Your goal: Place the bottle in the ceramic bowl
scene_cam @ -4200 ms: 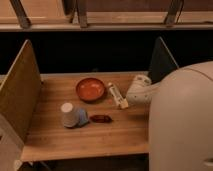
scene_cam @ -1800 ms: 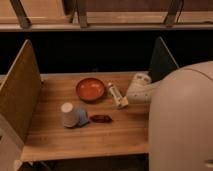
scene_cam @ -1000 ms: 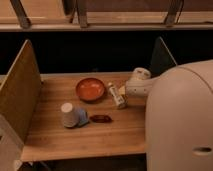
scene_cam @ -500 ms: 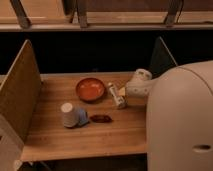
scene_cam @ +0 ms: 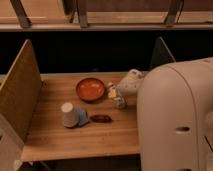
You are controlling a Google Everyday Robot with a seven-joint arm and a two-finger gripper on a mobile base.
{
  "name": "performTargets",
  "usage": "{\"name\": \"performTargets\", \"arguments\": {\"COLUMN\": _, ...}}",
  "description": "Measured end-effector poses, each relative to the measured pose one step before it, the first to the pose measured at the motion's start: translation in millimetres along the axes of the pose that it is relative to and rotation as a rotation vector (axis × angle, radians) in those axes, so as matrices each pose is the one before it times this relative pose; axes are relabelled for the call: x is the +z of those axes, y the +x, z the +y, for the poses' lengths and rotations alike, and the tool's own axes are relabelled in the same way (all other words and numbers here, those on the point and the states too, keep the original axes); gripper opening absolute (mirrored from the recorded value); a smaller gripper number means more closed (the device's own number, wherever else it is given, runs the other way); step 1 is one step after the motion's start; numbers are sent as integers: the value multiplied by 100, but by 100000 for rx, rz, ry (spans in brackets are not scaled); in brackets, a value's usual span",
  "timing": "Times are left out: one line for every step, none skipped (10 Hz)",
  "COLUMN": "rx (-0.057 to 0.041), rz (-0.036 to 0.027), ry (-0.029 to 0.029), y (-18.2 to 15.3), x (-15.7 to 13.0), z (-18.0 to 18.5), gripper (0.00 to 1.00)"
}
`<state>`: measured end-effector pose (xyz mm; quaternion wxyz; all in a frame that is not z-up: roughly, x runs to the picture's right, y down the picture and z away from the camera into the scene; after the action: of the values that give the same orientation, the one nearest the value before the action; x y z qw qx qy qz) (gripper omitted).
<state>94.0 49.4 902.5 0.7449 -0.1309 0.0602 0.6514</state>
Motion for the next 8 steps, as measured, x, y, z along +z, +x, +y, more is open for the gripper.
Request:
{"name": "performTargets", "arguments": {"rx": -109, "rz": 3635, "ry": -1188, "y": 612, "x": 1411, "z": 240, "gripper": 80}}
{"name": "performTargets", "arguments": {"rx": 181, "rz": 2469, "ry": -635, "y": 230, "x": 937, "z": -64, "gripper": 80}}
{"name": "performTargets", "arguments": {"rx": 620, "rz": 3583, "ry": -371, "y": 248, "x": 1181, "z": -514, "gripper": 80}}
{"name": "performTargets", "arguments": {"rx": 569, "rz": 2411, "ry": -161, "y": -12, "x": 748, "z": -484, "gripper": 80}}
{"name": "performTargets", "arguments": {"rx": 154, "rz": 1795, "ry": -140, "y": -198, "x": 576, "z": -260, "gripper": 76}}
{"name": "performTargets", "arguments": {"rx": 381, "rz": 1575, "ry": 731, "y": -382, "x": 471, "z": -576, "gripper": 66}}
{"name": "performTargets", "arguments": {"rx": 896, "rz": 669, "ry": 468, "y": -592, "x": 163, "z": -485, "gripper": 54}}
{"name": "performTargets", "arguments": {"rx": 287, "rz": 101, "ry": 344, "y": -327, "x": 56, "z": -307, "gripper": 47}}
